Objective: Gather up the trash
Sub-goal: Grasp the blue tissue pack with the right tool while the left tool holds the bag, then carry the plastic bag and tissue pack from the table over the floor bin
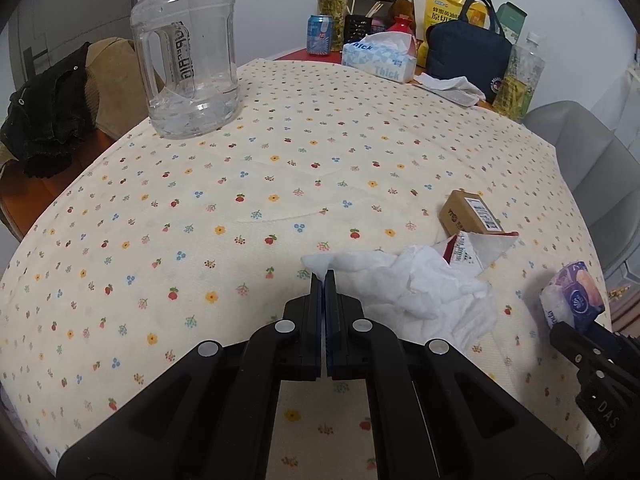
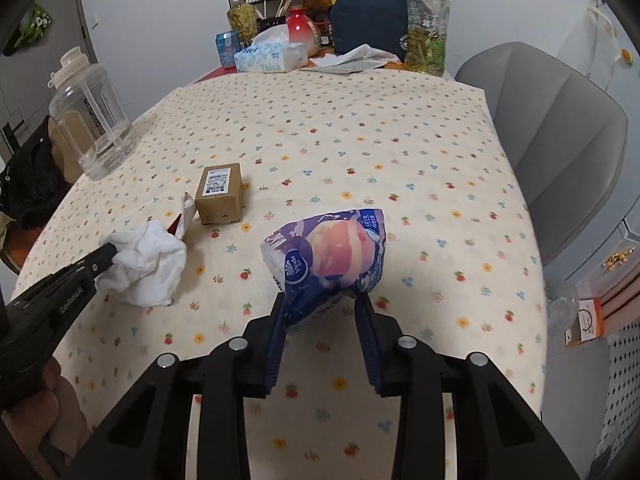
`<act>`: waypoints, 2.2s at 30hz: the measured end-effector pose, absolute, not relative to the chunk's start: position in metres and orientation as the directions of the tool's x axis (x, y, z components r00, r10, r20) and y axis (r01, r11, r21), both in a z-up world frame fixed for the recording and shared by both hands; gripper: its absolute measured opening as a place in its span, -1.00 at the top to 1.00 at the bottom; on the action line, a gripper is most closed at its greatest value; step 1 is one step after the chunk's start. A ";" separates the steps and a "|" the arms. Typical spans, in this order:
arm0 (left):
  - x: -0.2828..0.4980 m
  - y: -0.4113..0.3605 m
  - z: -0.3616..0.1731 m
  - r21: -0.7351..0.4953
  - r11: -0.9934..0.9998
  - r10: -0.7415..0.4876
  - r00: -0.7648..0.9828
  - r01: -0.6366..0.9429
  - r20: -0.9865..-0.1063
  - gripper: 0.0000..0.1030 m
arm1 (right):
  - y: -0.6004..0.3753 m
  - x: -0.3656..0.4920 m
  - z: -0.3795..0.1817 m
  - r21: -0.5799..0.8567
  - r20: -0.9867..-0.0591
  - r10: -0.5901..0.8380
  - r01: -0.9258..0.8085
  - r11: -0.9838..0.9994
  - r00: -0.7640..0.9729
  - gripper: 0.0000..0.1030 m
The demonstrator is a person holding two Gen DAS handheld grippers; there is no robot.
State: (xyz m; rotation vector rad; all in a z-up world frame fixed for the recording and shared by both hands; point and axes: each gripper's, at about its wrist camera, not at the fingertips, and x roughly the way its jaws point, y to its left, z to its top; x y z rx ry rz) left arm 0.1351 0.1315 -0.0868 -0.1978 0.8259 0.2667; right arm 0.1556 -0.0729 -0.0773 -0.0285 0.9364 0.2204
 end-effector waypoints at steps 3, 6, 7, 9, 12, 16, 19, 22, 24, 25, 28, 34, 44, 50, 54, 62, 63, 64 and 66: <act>0.129 0.127 -0.080 -0.073 0.950 0.154 0.660 -0.303 -0.735 0.96 | -0.078 0.147 -0.070 0.074 -0.795 0.180 -0.201 0.977 0.579 0.67; 0.124 0.123 -0.074 -0.079 0.952 0.150 0.672 -0.297 -0.725 0.96 | -0.084 0.139 -0.063 0.079 -0.787 0.184 -0.199 0.977 0.589 0.67; 0.122 0.121 -0.071 -0.079 0.953 0.148 0.678 -0.292 -0.720 0.96 | -0.085 0.136 -0.061 0.080 -0.785 0.184 -0.199 0.977 0.592 0.67; 0.118 0.117 -0.066 -0.080 0.955 0.145 0.686 -0.285 -0.713 0.96 | -0.089 0.129 -0.058 0.080 -0.780 0.187 -0.201 0.976 0.597 0.69; 0.112 0.113 -0.062 -0.081 0.957 0.142 0.694 -0.279 -0.705 0.96 | -0.093 0.119 -0.053 0.082 -0.773 0.193 -0.206 0.975 0.605 0.73; 0.104 0.104 -0.055 -0.088 0.961 0.129 0.709 -0.261 -0.693 0.96 | -0.098 0.108 -0.044 0.085 -0.757 0.197 -0.205 0.975 0.623 0.74; 0.100 0.094 -0.051 -0.091 0.967 0.113 0.722 -0.237 -0.683 0.96 | -0.104 0.097 -0.034 0.085 -0.742 0.195 -0.198 0.976 0.642 0.74; 0.097 0.081 -0.047 -0.092 0.974 0.093 0.732 -0.209 -0.675 0.96 | -0.114 0.088 -0.028 0.085 -0.732 0.185 -0.182 0.980 0.656 0.74; 0.095 0.073 -0.044 -0.094 0.977 0.079 0.737 -0.191 -0.671 0.96 | -0.122 0.082 -0.025 0.088 -0.729 0.178 -0.167 0.982 0.661 0.74; 0.094 0.068 -0.042 -0.094 0.979 0.073 0.740 -0.182 -0.668 0.96 | -0.126 0.079 -0.023 0.089 -0.725 0.175 -0.162 0.983 0.666 0.74; 0.092 0.054 -0.037 -0.095 0.984 0.054 0.750 -0.154 -0.660 0.96 | -0.136 0.073 -0.017 0.085 -0.715 0.161 -0.144 0.986 0.681 0.74; 0.092 0.019 -0.029 -0.092 0.992 0.004 0.762 -0.084 -0.648 0.96 | -0.163 0.063 -0.011 0.097 -0.702 0.131 -0.089 0.991 0.700 0.74; 0.095 -0.050 -0.026 -0.076 0.996 -0.085 0.759 0.048 -0.645 0.96 | -0.226 0.048 -0.012 0.105 -0.699 0.050 0.033 0.994 0.714 0.74; 0.096 -0.092 -0.027 -0.062 0.990 -0.135 0.747 0.125 -0.651 0.96 | -0.265 0.039 -0.016 0.117 -0.698 0.003 0.109 0.987 0.716 0.74; 0.098 -0.125 -0.031 -0.049 0.981 -0.173 0.731 0.189 -0.660 0.96 | -0.291 0.032 -0.022 0.125 -0.705 -0.030 0.166 0.978 0.709 0.74; 0.098 -0.187 -0.042 -0.032 0.954 -0.237 0.689 0.297 -0.685 0.96 | -0.344 0.018 -0.038 0.136 -0.728 -0.094 0.277 0.951 0.679 0.74; 0.098 -0.197 -0.044 -0.028 0.949 -0.246 0.682 0.314 -0.689 0.96 | -0.350 0.016 -0.040 0.138 -0.731 -0.099 0.288 0.948 0.676 0.74; 0.097 -0.205 -0.046 -0.025 0.945 -0.253 0.676 0.327 -0.692 0.96 | -0.357 0.014 -0.043 0.139 -0.733 -0.106 0.301 0.943 0.671 0.74; 0.096 -0.218 -0.048 -0.020 0.937 -0.263 0.668 0.349 -0.696 0.96 | -0.370 0.010 -0.047 0.143 -0.739 -0.118 0.325 0.935 0.663 0.73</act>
